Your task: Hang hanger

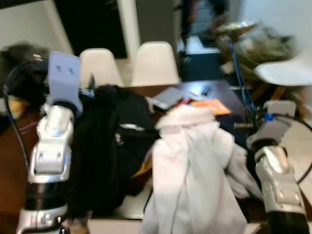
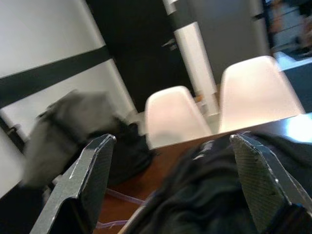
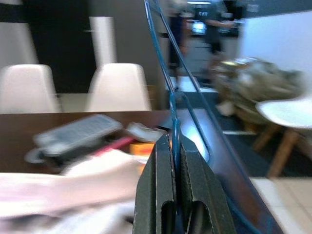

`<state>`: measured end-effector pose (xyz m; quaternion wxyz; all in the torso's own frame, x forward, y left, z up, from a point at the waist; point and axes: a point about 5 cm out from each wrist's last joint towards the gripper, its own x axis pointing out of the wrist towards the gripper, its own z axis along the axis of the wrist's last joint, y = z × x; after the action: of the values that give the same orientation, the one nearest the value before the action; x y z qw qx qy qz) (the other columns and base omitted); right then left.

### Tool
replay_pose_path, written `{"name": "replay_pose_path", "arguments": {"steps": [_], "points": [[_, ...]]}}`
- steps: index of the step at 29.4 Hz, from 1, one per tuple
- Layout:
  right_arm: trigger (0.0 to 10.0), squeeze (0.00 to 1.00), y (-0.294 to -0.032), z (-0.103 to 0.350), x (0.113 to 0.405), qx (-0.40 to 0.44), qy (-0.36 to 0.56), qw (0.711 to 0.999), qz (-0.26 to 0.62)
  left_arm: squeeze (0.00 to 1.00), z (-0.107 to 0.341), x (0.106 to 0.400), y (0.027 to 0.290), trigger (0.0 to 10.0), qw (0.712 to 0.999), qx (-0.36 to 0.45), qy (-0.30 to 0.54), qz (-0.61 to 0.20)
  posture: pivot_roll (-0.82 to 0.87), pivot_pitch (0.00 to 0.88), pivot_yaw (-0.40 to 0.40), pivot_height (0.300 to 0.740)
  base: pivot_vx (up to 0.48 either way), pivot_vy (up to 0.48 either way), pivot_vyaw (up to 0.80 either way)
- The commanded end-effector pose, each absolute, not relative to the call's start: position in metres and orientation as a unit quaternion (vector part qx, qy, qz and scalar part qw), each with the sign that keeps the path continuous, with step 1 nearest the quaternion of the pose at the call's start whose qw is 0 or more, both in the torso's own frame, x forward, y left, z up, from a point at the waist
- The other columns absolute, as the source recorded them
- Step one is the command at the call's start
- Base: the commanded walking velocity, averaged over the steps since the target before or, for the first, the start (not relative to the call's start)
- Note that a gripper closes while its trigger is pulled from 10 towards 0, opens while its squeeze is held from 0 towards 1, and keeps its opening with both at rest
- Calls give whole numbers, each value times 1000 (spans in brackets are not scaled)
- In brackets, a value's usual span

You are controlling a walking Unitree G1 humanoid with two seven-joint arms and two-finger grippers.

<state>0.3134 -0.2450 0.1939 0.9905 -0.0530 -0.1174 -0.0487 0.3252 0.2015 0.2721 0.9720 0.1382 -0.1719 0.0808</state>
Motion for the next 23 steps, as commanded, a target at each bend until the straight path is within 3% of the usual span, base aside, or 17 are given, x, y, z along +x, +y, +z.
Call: {"name": "replay_pose_path", "arguments": {"steps": [1,7,14,23], "points": [[10000,0,-238,193,314,-48,-117,991,-34,0,274,324,205,10000,972,134,-174,86,-34,27,38,736,0,0,800],[10000,0,-237,192,311,-39,-121,991,-39,0,268,335,220,10000,983,55,-151,83,-38,29,46,736,0,0,800],[10000,0,-230,192,312,-23,-125,991,-28,0,259,352,209,10000,987,-55,-148,-11,-49,29,50,736,0,0,0],[10000,0,-220,190,307,-20,-124,992,-14,0,243,368,198,10000,990,-13,-126,-62,-61,37,53,736,0,0,0]]}}
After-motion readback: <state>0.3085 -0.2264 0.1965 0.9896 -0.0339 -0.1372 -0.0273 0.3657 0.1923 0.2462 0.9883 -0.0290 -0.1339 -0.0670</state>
